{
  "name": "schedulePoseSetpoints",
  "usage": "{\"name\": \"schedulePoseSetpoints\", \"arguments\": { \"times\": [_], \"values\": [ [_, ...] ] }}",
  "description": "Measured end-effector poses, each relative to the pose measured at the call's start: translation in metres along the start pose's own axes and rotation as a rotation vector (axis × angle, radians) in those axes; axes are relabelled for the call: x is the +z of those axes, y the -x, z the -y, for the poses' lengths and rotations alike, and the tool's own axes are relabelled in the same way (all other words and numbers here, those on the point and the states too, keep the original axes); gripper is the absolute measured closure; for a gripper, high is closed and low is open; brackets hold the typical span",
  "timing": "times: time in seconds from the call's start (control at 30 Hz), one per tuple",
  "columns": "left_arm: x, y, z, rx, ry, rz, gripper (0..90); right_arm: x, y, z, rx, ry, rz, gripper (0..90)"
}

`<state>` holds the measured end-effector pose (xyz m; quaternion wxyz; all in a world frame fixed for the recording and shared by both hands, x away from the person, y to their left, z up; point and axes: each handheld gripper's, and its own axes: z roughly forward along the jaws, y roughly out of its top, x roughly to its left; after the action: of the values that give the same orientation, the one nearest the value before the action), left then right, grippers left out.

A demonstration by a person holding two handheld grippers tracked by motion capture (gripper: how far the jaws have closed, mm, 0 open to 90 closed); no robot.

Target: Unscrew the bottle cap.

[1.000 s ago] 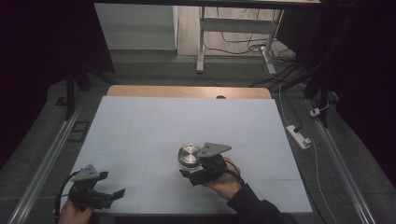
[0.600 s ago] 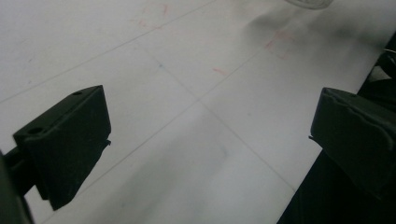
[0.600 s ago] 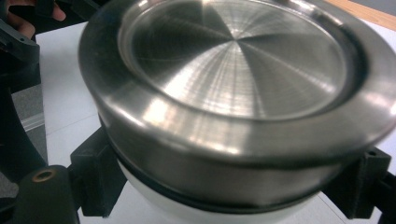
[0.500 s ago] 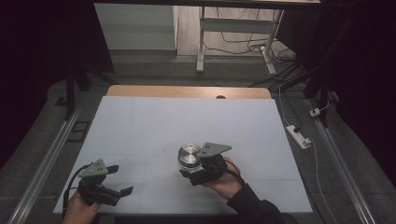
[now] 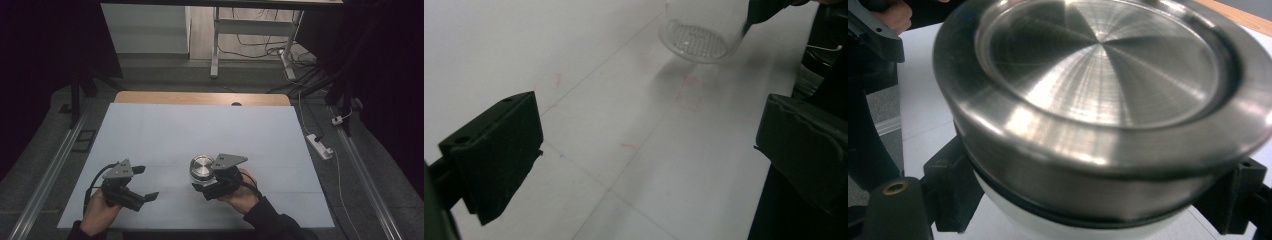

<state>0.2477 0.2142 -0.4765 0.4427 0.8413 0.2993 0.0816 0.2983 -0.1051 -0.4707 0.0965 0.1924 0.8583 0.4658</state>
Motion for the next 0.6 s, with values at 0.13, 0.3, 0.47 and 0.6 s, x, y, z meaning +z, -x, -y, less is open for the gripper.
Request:
{"name": "schedulePoseSetpoints", "arguments": {
  "times": [0.13, 0.3, 0.47, 0.6],
  "values": [
    [0.007, 0.000, -0.013, 0.029, -0.003, 0.025, 1.0, 0.000, 0.000, 0.000, -0.004, -0.001, -0.005, 14.4],
    [0.015, 0.000, -0.028, 0.080, 0.003, 0.054, 0.9, 0.001, -0.001, 0.001, -0.013, -0.004, -0.018, 14.4],
    [0.021, -0.002, -0.043, 0.129, 0.020, 0.117, 0.6, 0.002, -0.002, 0.001, -0.029, -0.005, -0.042, 14.4],
    [0.028, -0.002, -0.053, 0.192, 0.021, 0.186, 0.4, 0.003, -0.004, 0.002, -0.044, -0.005, -0.071, 14.4]
  ]
}}
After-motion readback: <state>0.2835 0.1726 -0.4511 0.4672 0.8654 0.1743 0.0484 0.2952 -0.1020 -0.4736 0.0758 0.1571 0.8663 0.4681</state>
